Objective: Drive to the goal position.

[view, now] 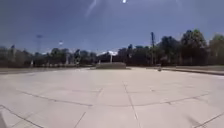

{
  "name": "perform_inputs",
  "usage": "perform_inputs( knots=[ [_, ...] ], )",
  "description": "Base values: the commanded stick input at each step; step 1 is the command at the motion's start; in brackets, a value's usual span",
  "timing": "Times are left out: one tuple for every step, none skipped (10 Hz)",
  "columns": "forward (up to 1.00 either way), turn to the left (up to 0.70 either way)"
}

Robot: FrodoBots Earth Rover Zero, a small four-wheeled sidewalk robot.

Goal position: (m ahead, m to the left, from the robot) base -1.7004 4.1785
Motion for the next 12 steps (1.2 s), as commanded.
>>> perform_inputs(
  knots=[
    [0.70, 0.30],
    [0.70, 0.30],
    [0.70, 0.30],
    [0.70, 0.12],
    [0.70, 0.03],
    [0.70, 0.03],
    [0.70, 0.03],
    [0.70, 0.03],
    [0.70, 0.02],
    [0.70, 0.02],
    [0.70, 0.01],
    [0.70, 0.00]
  ],
)
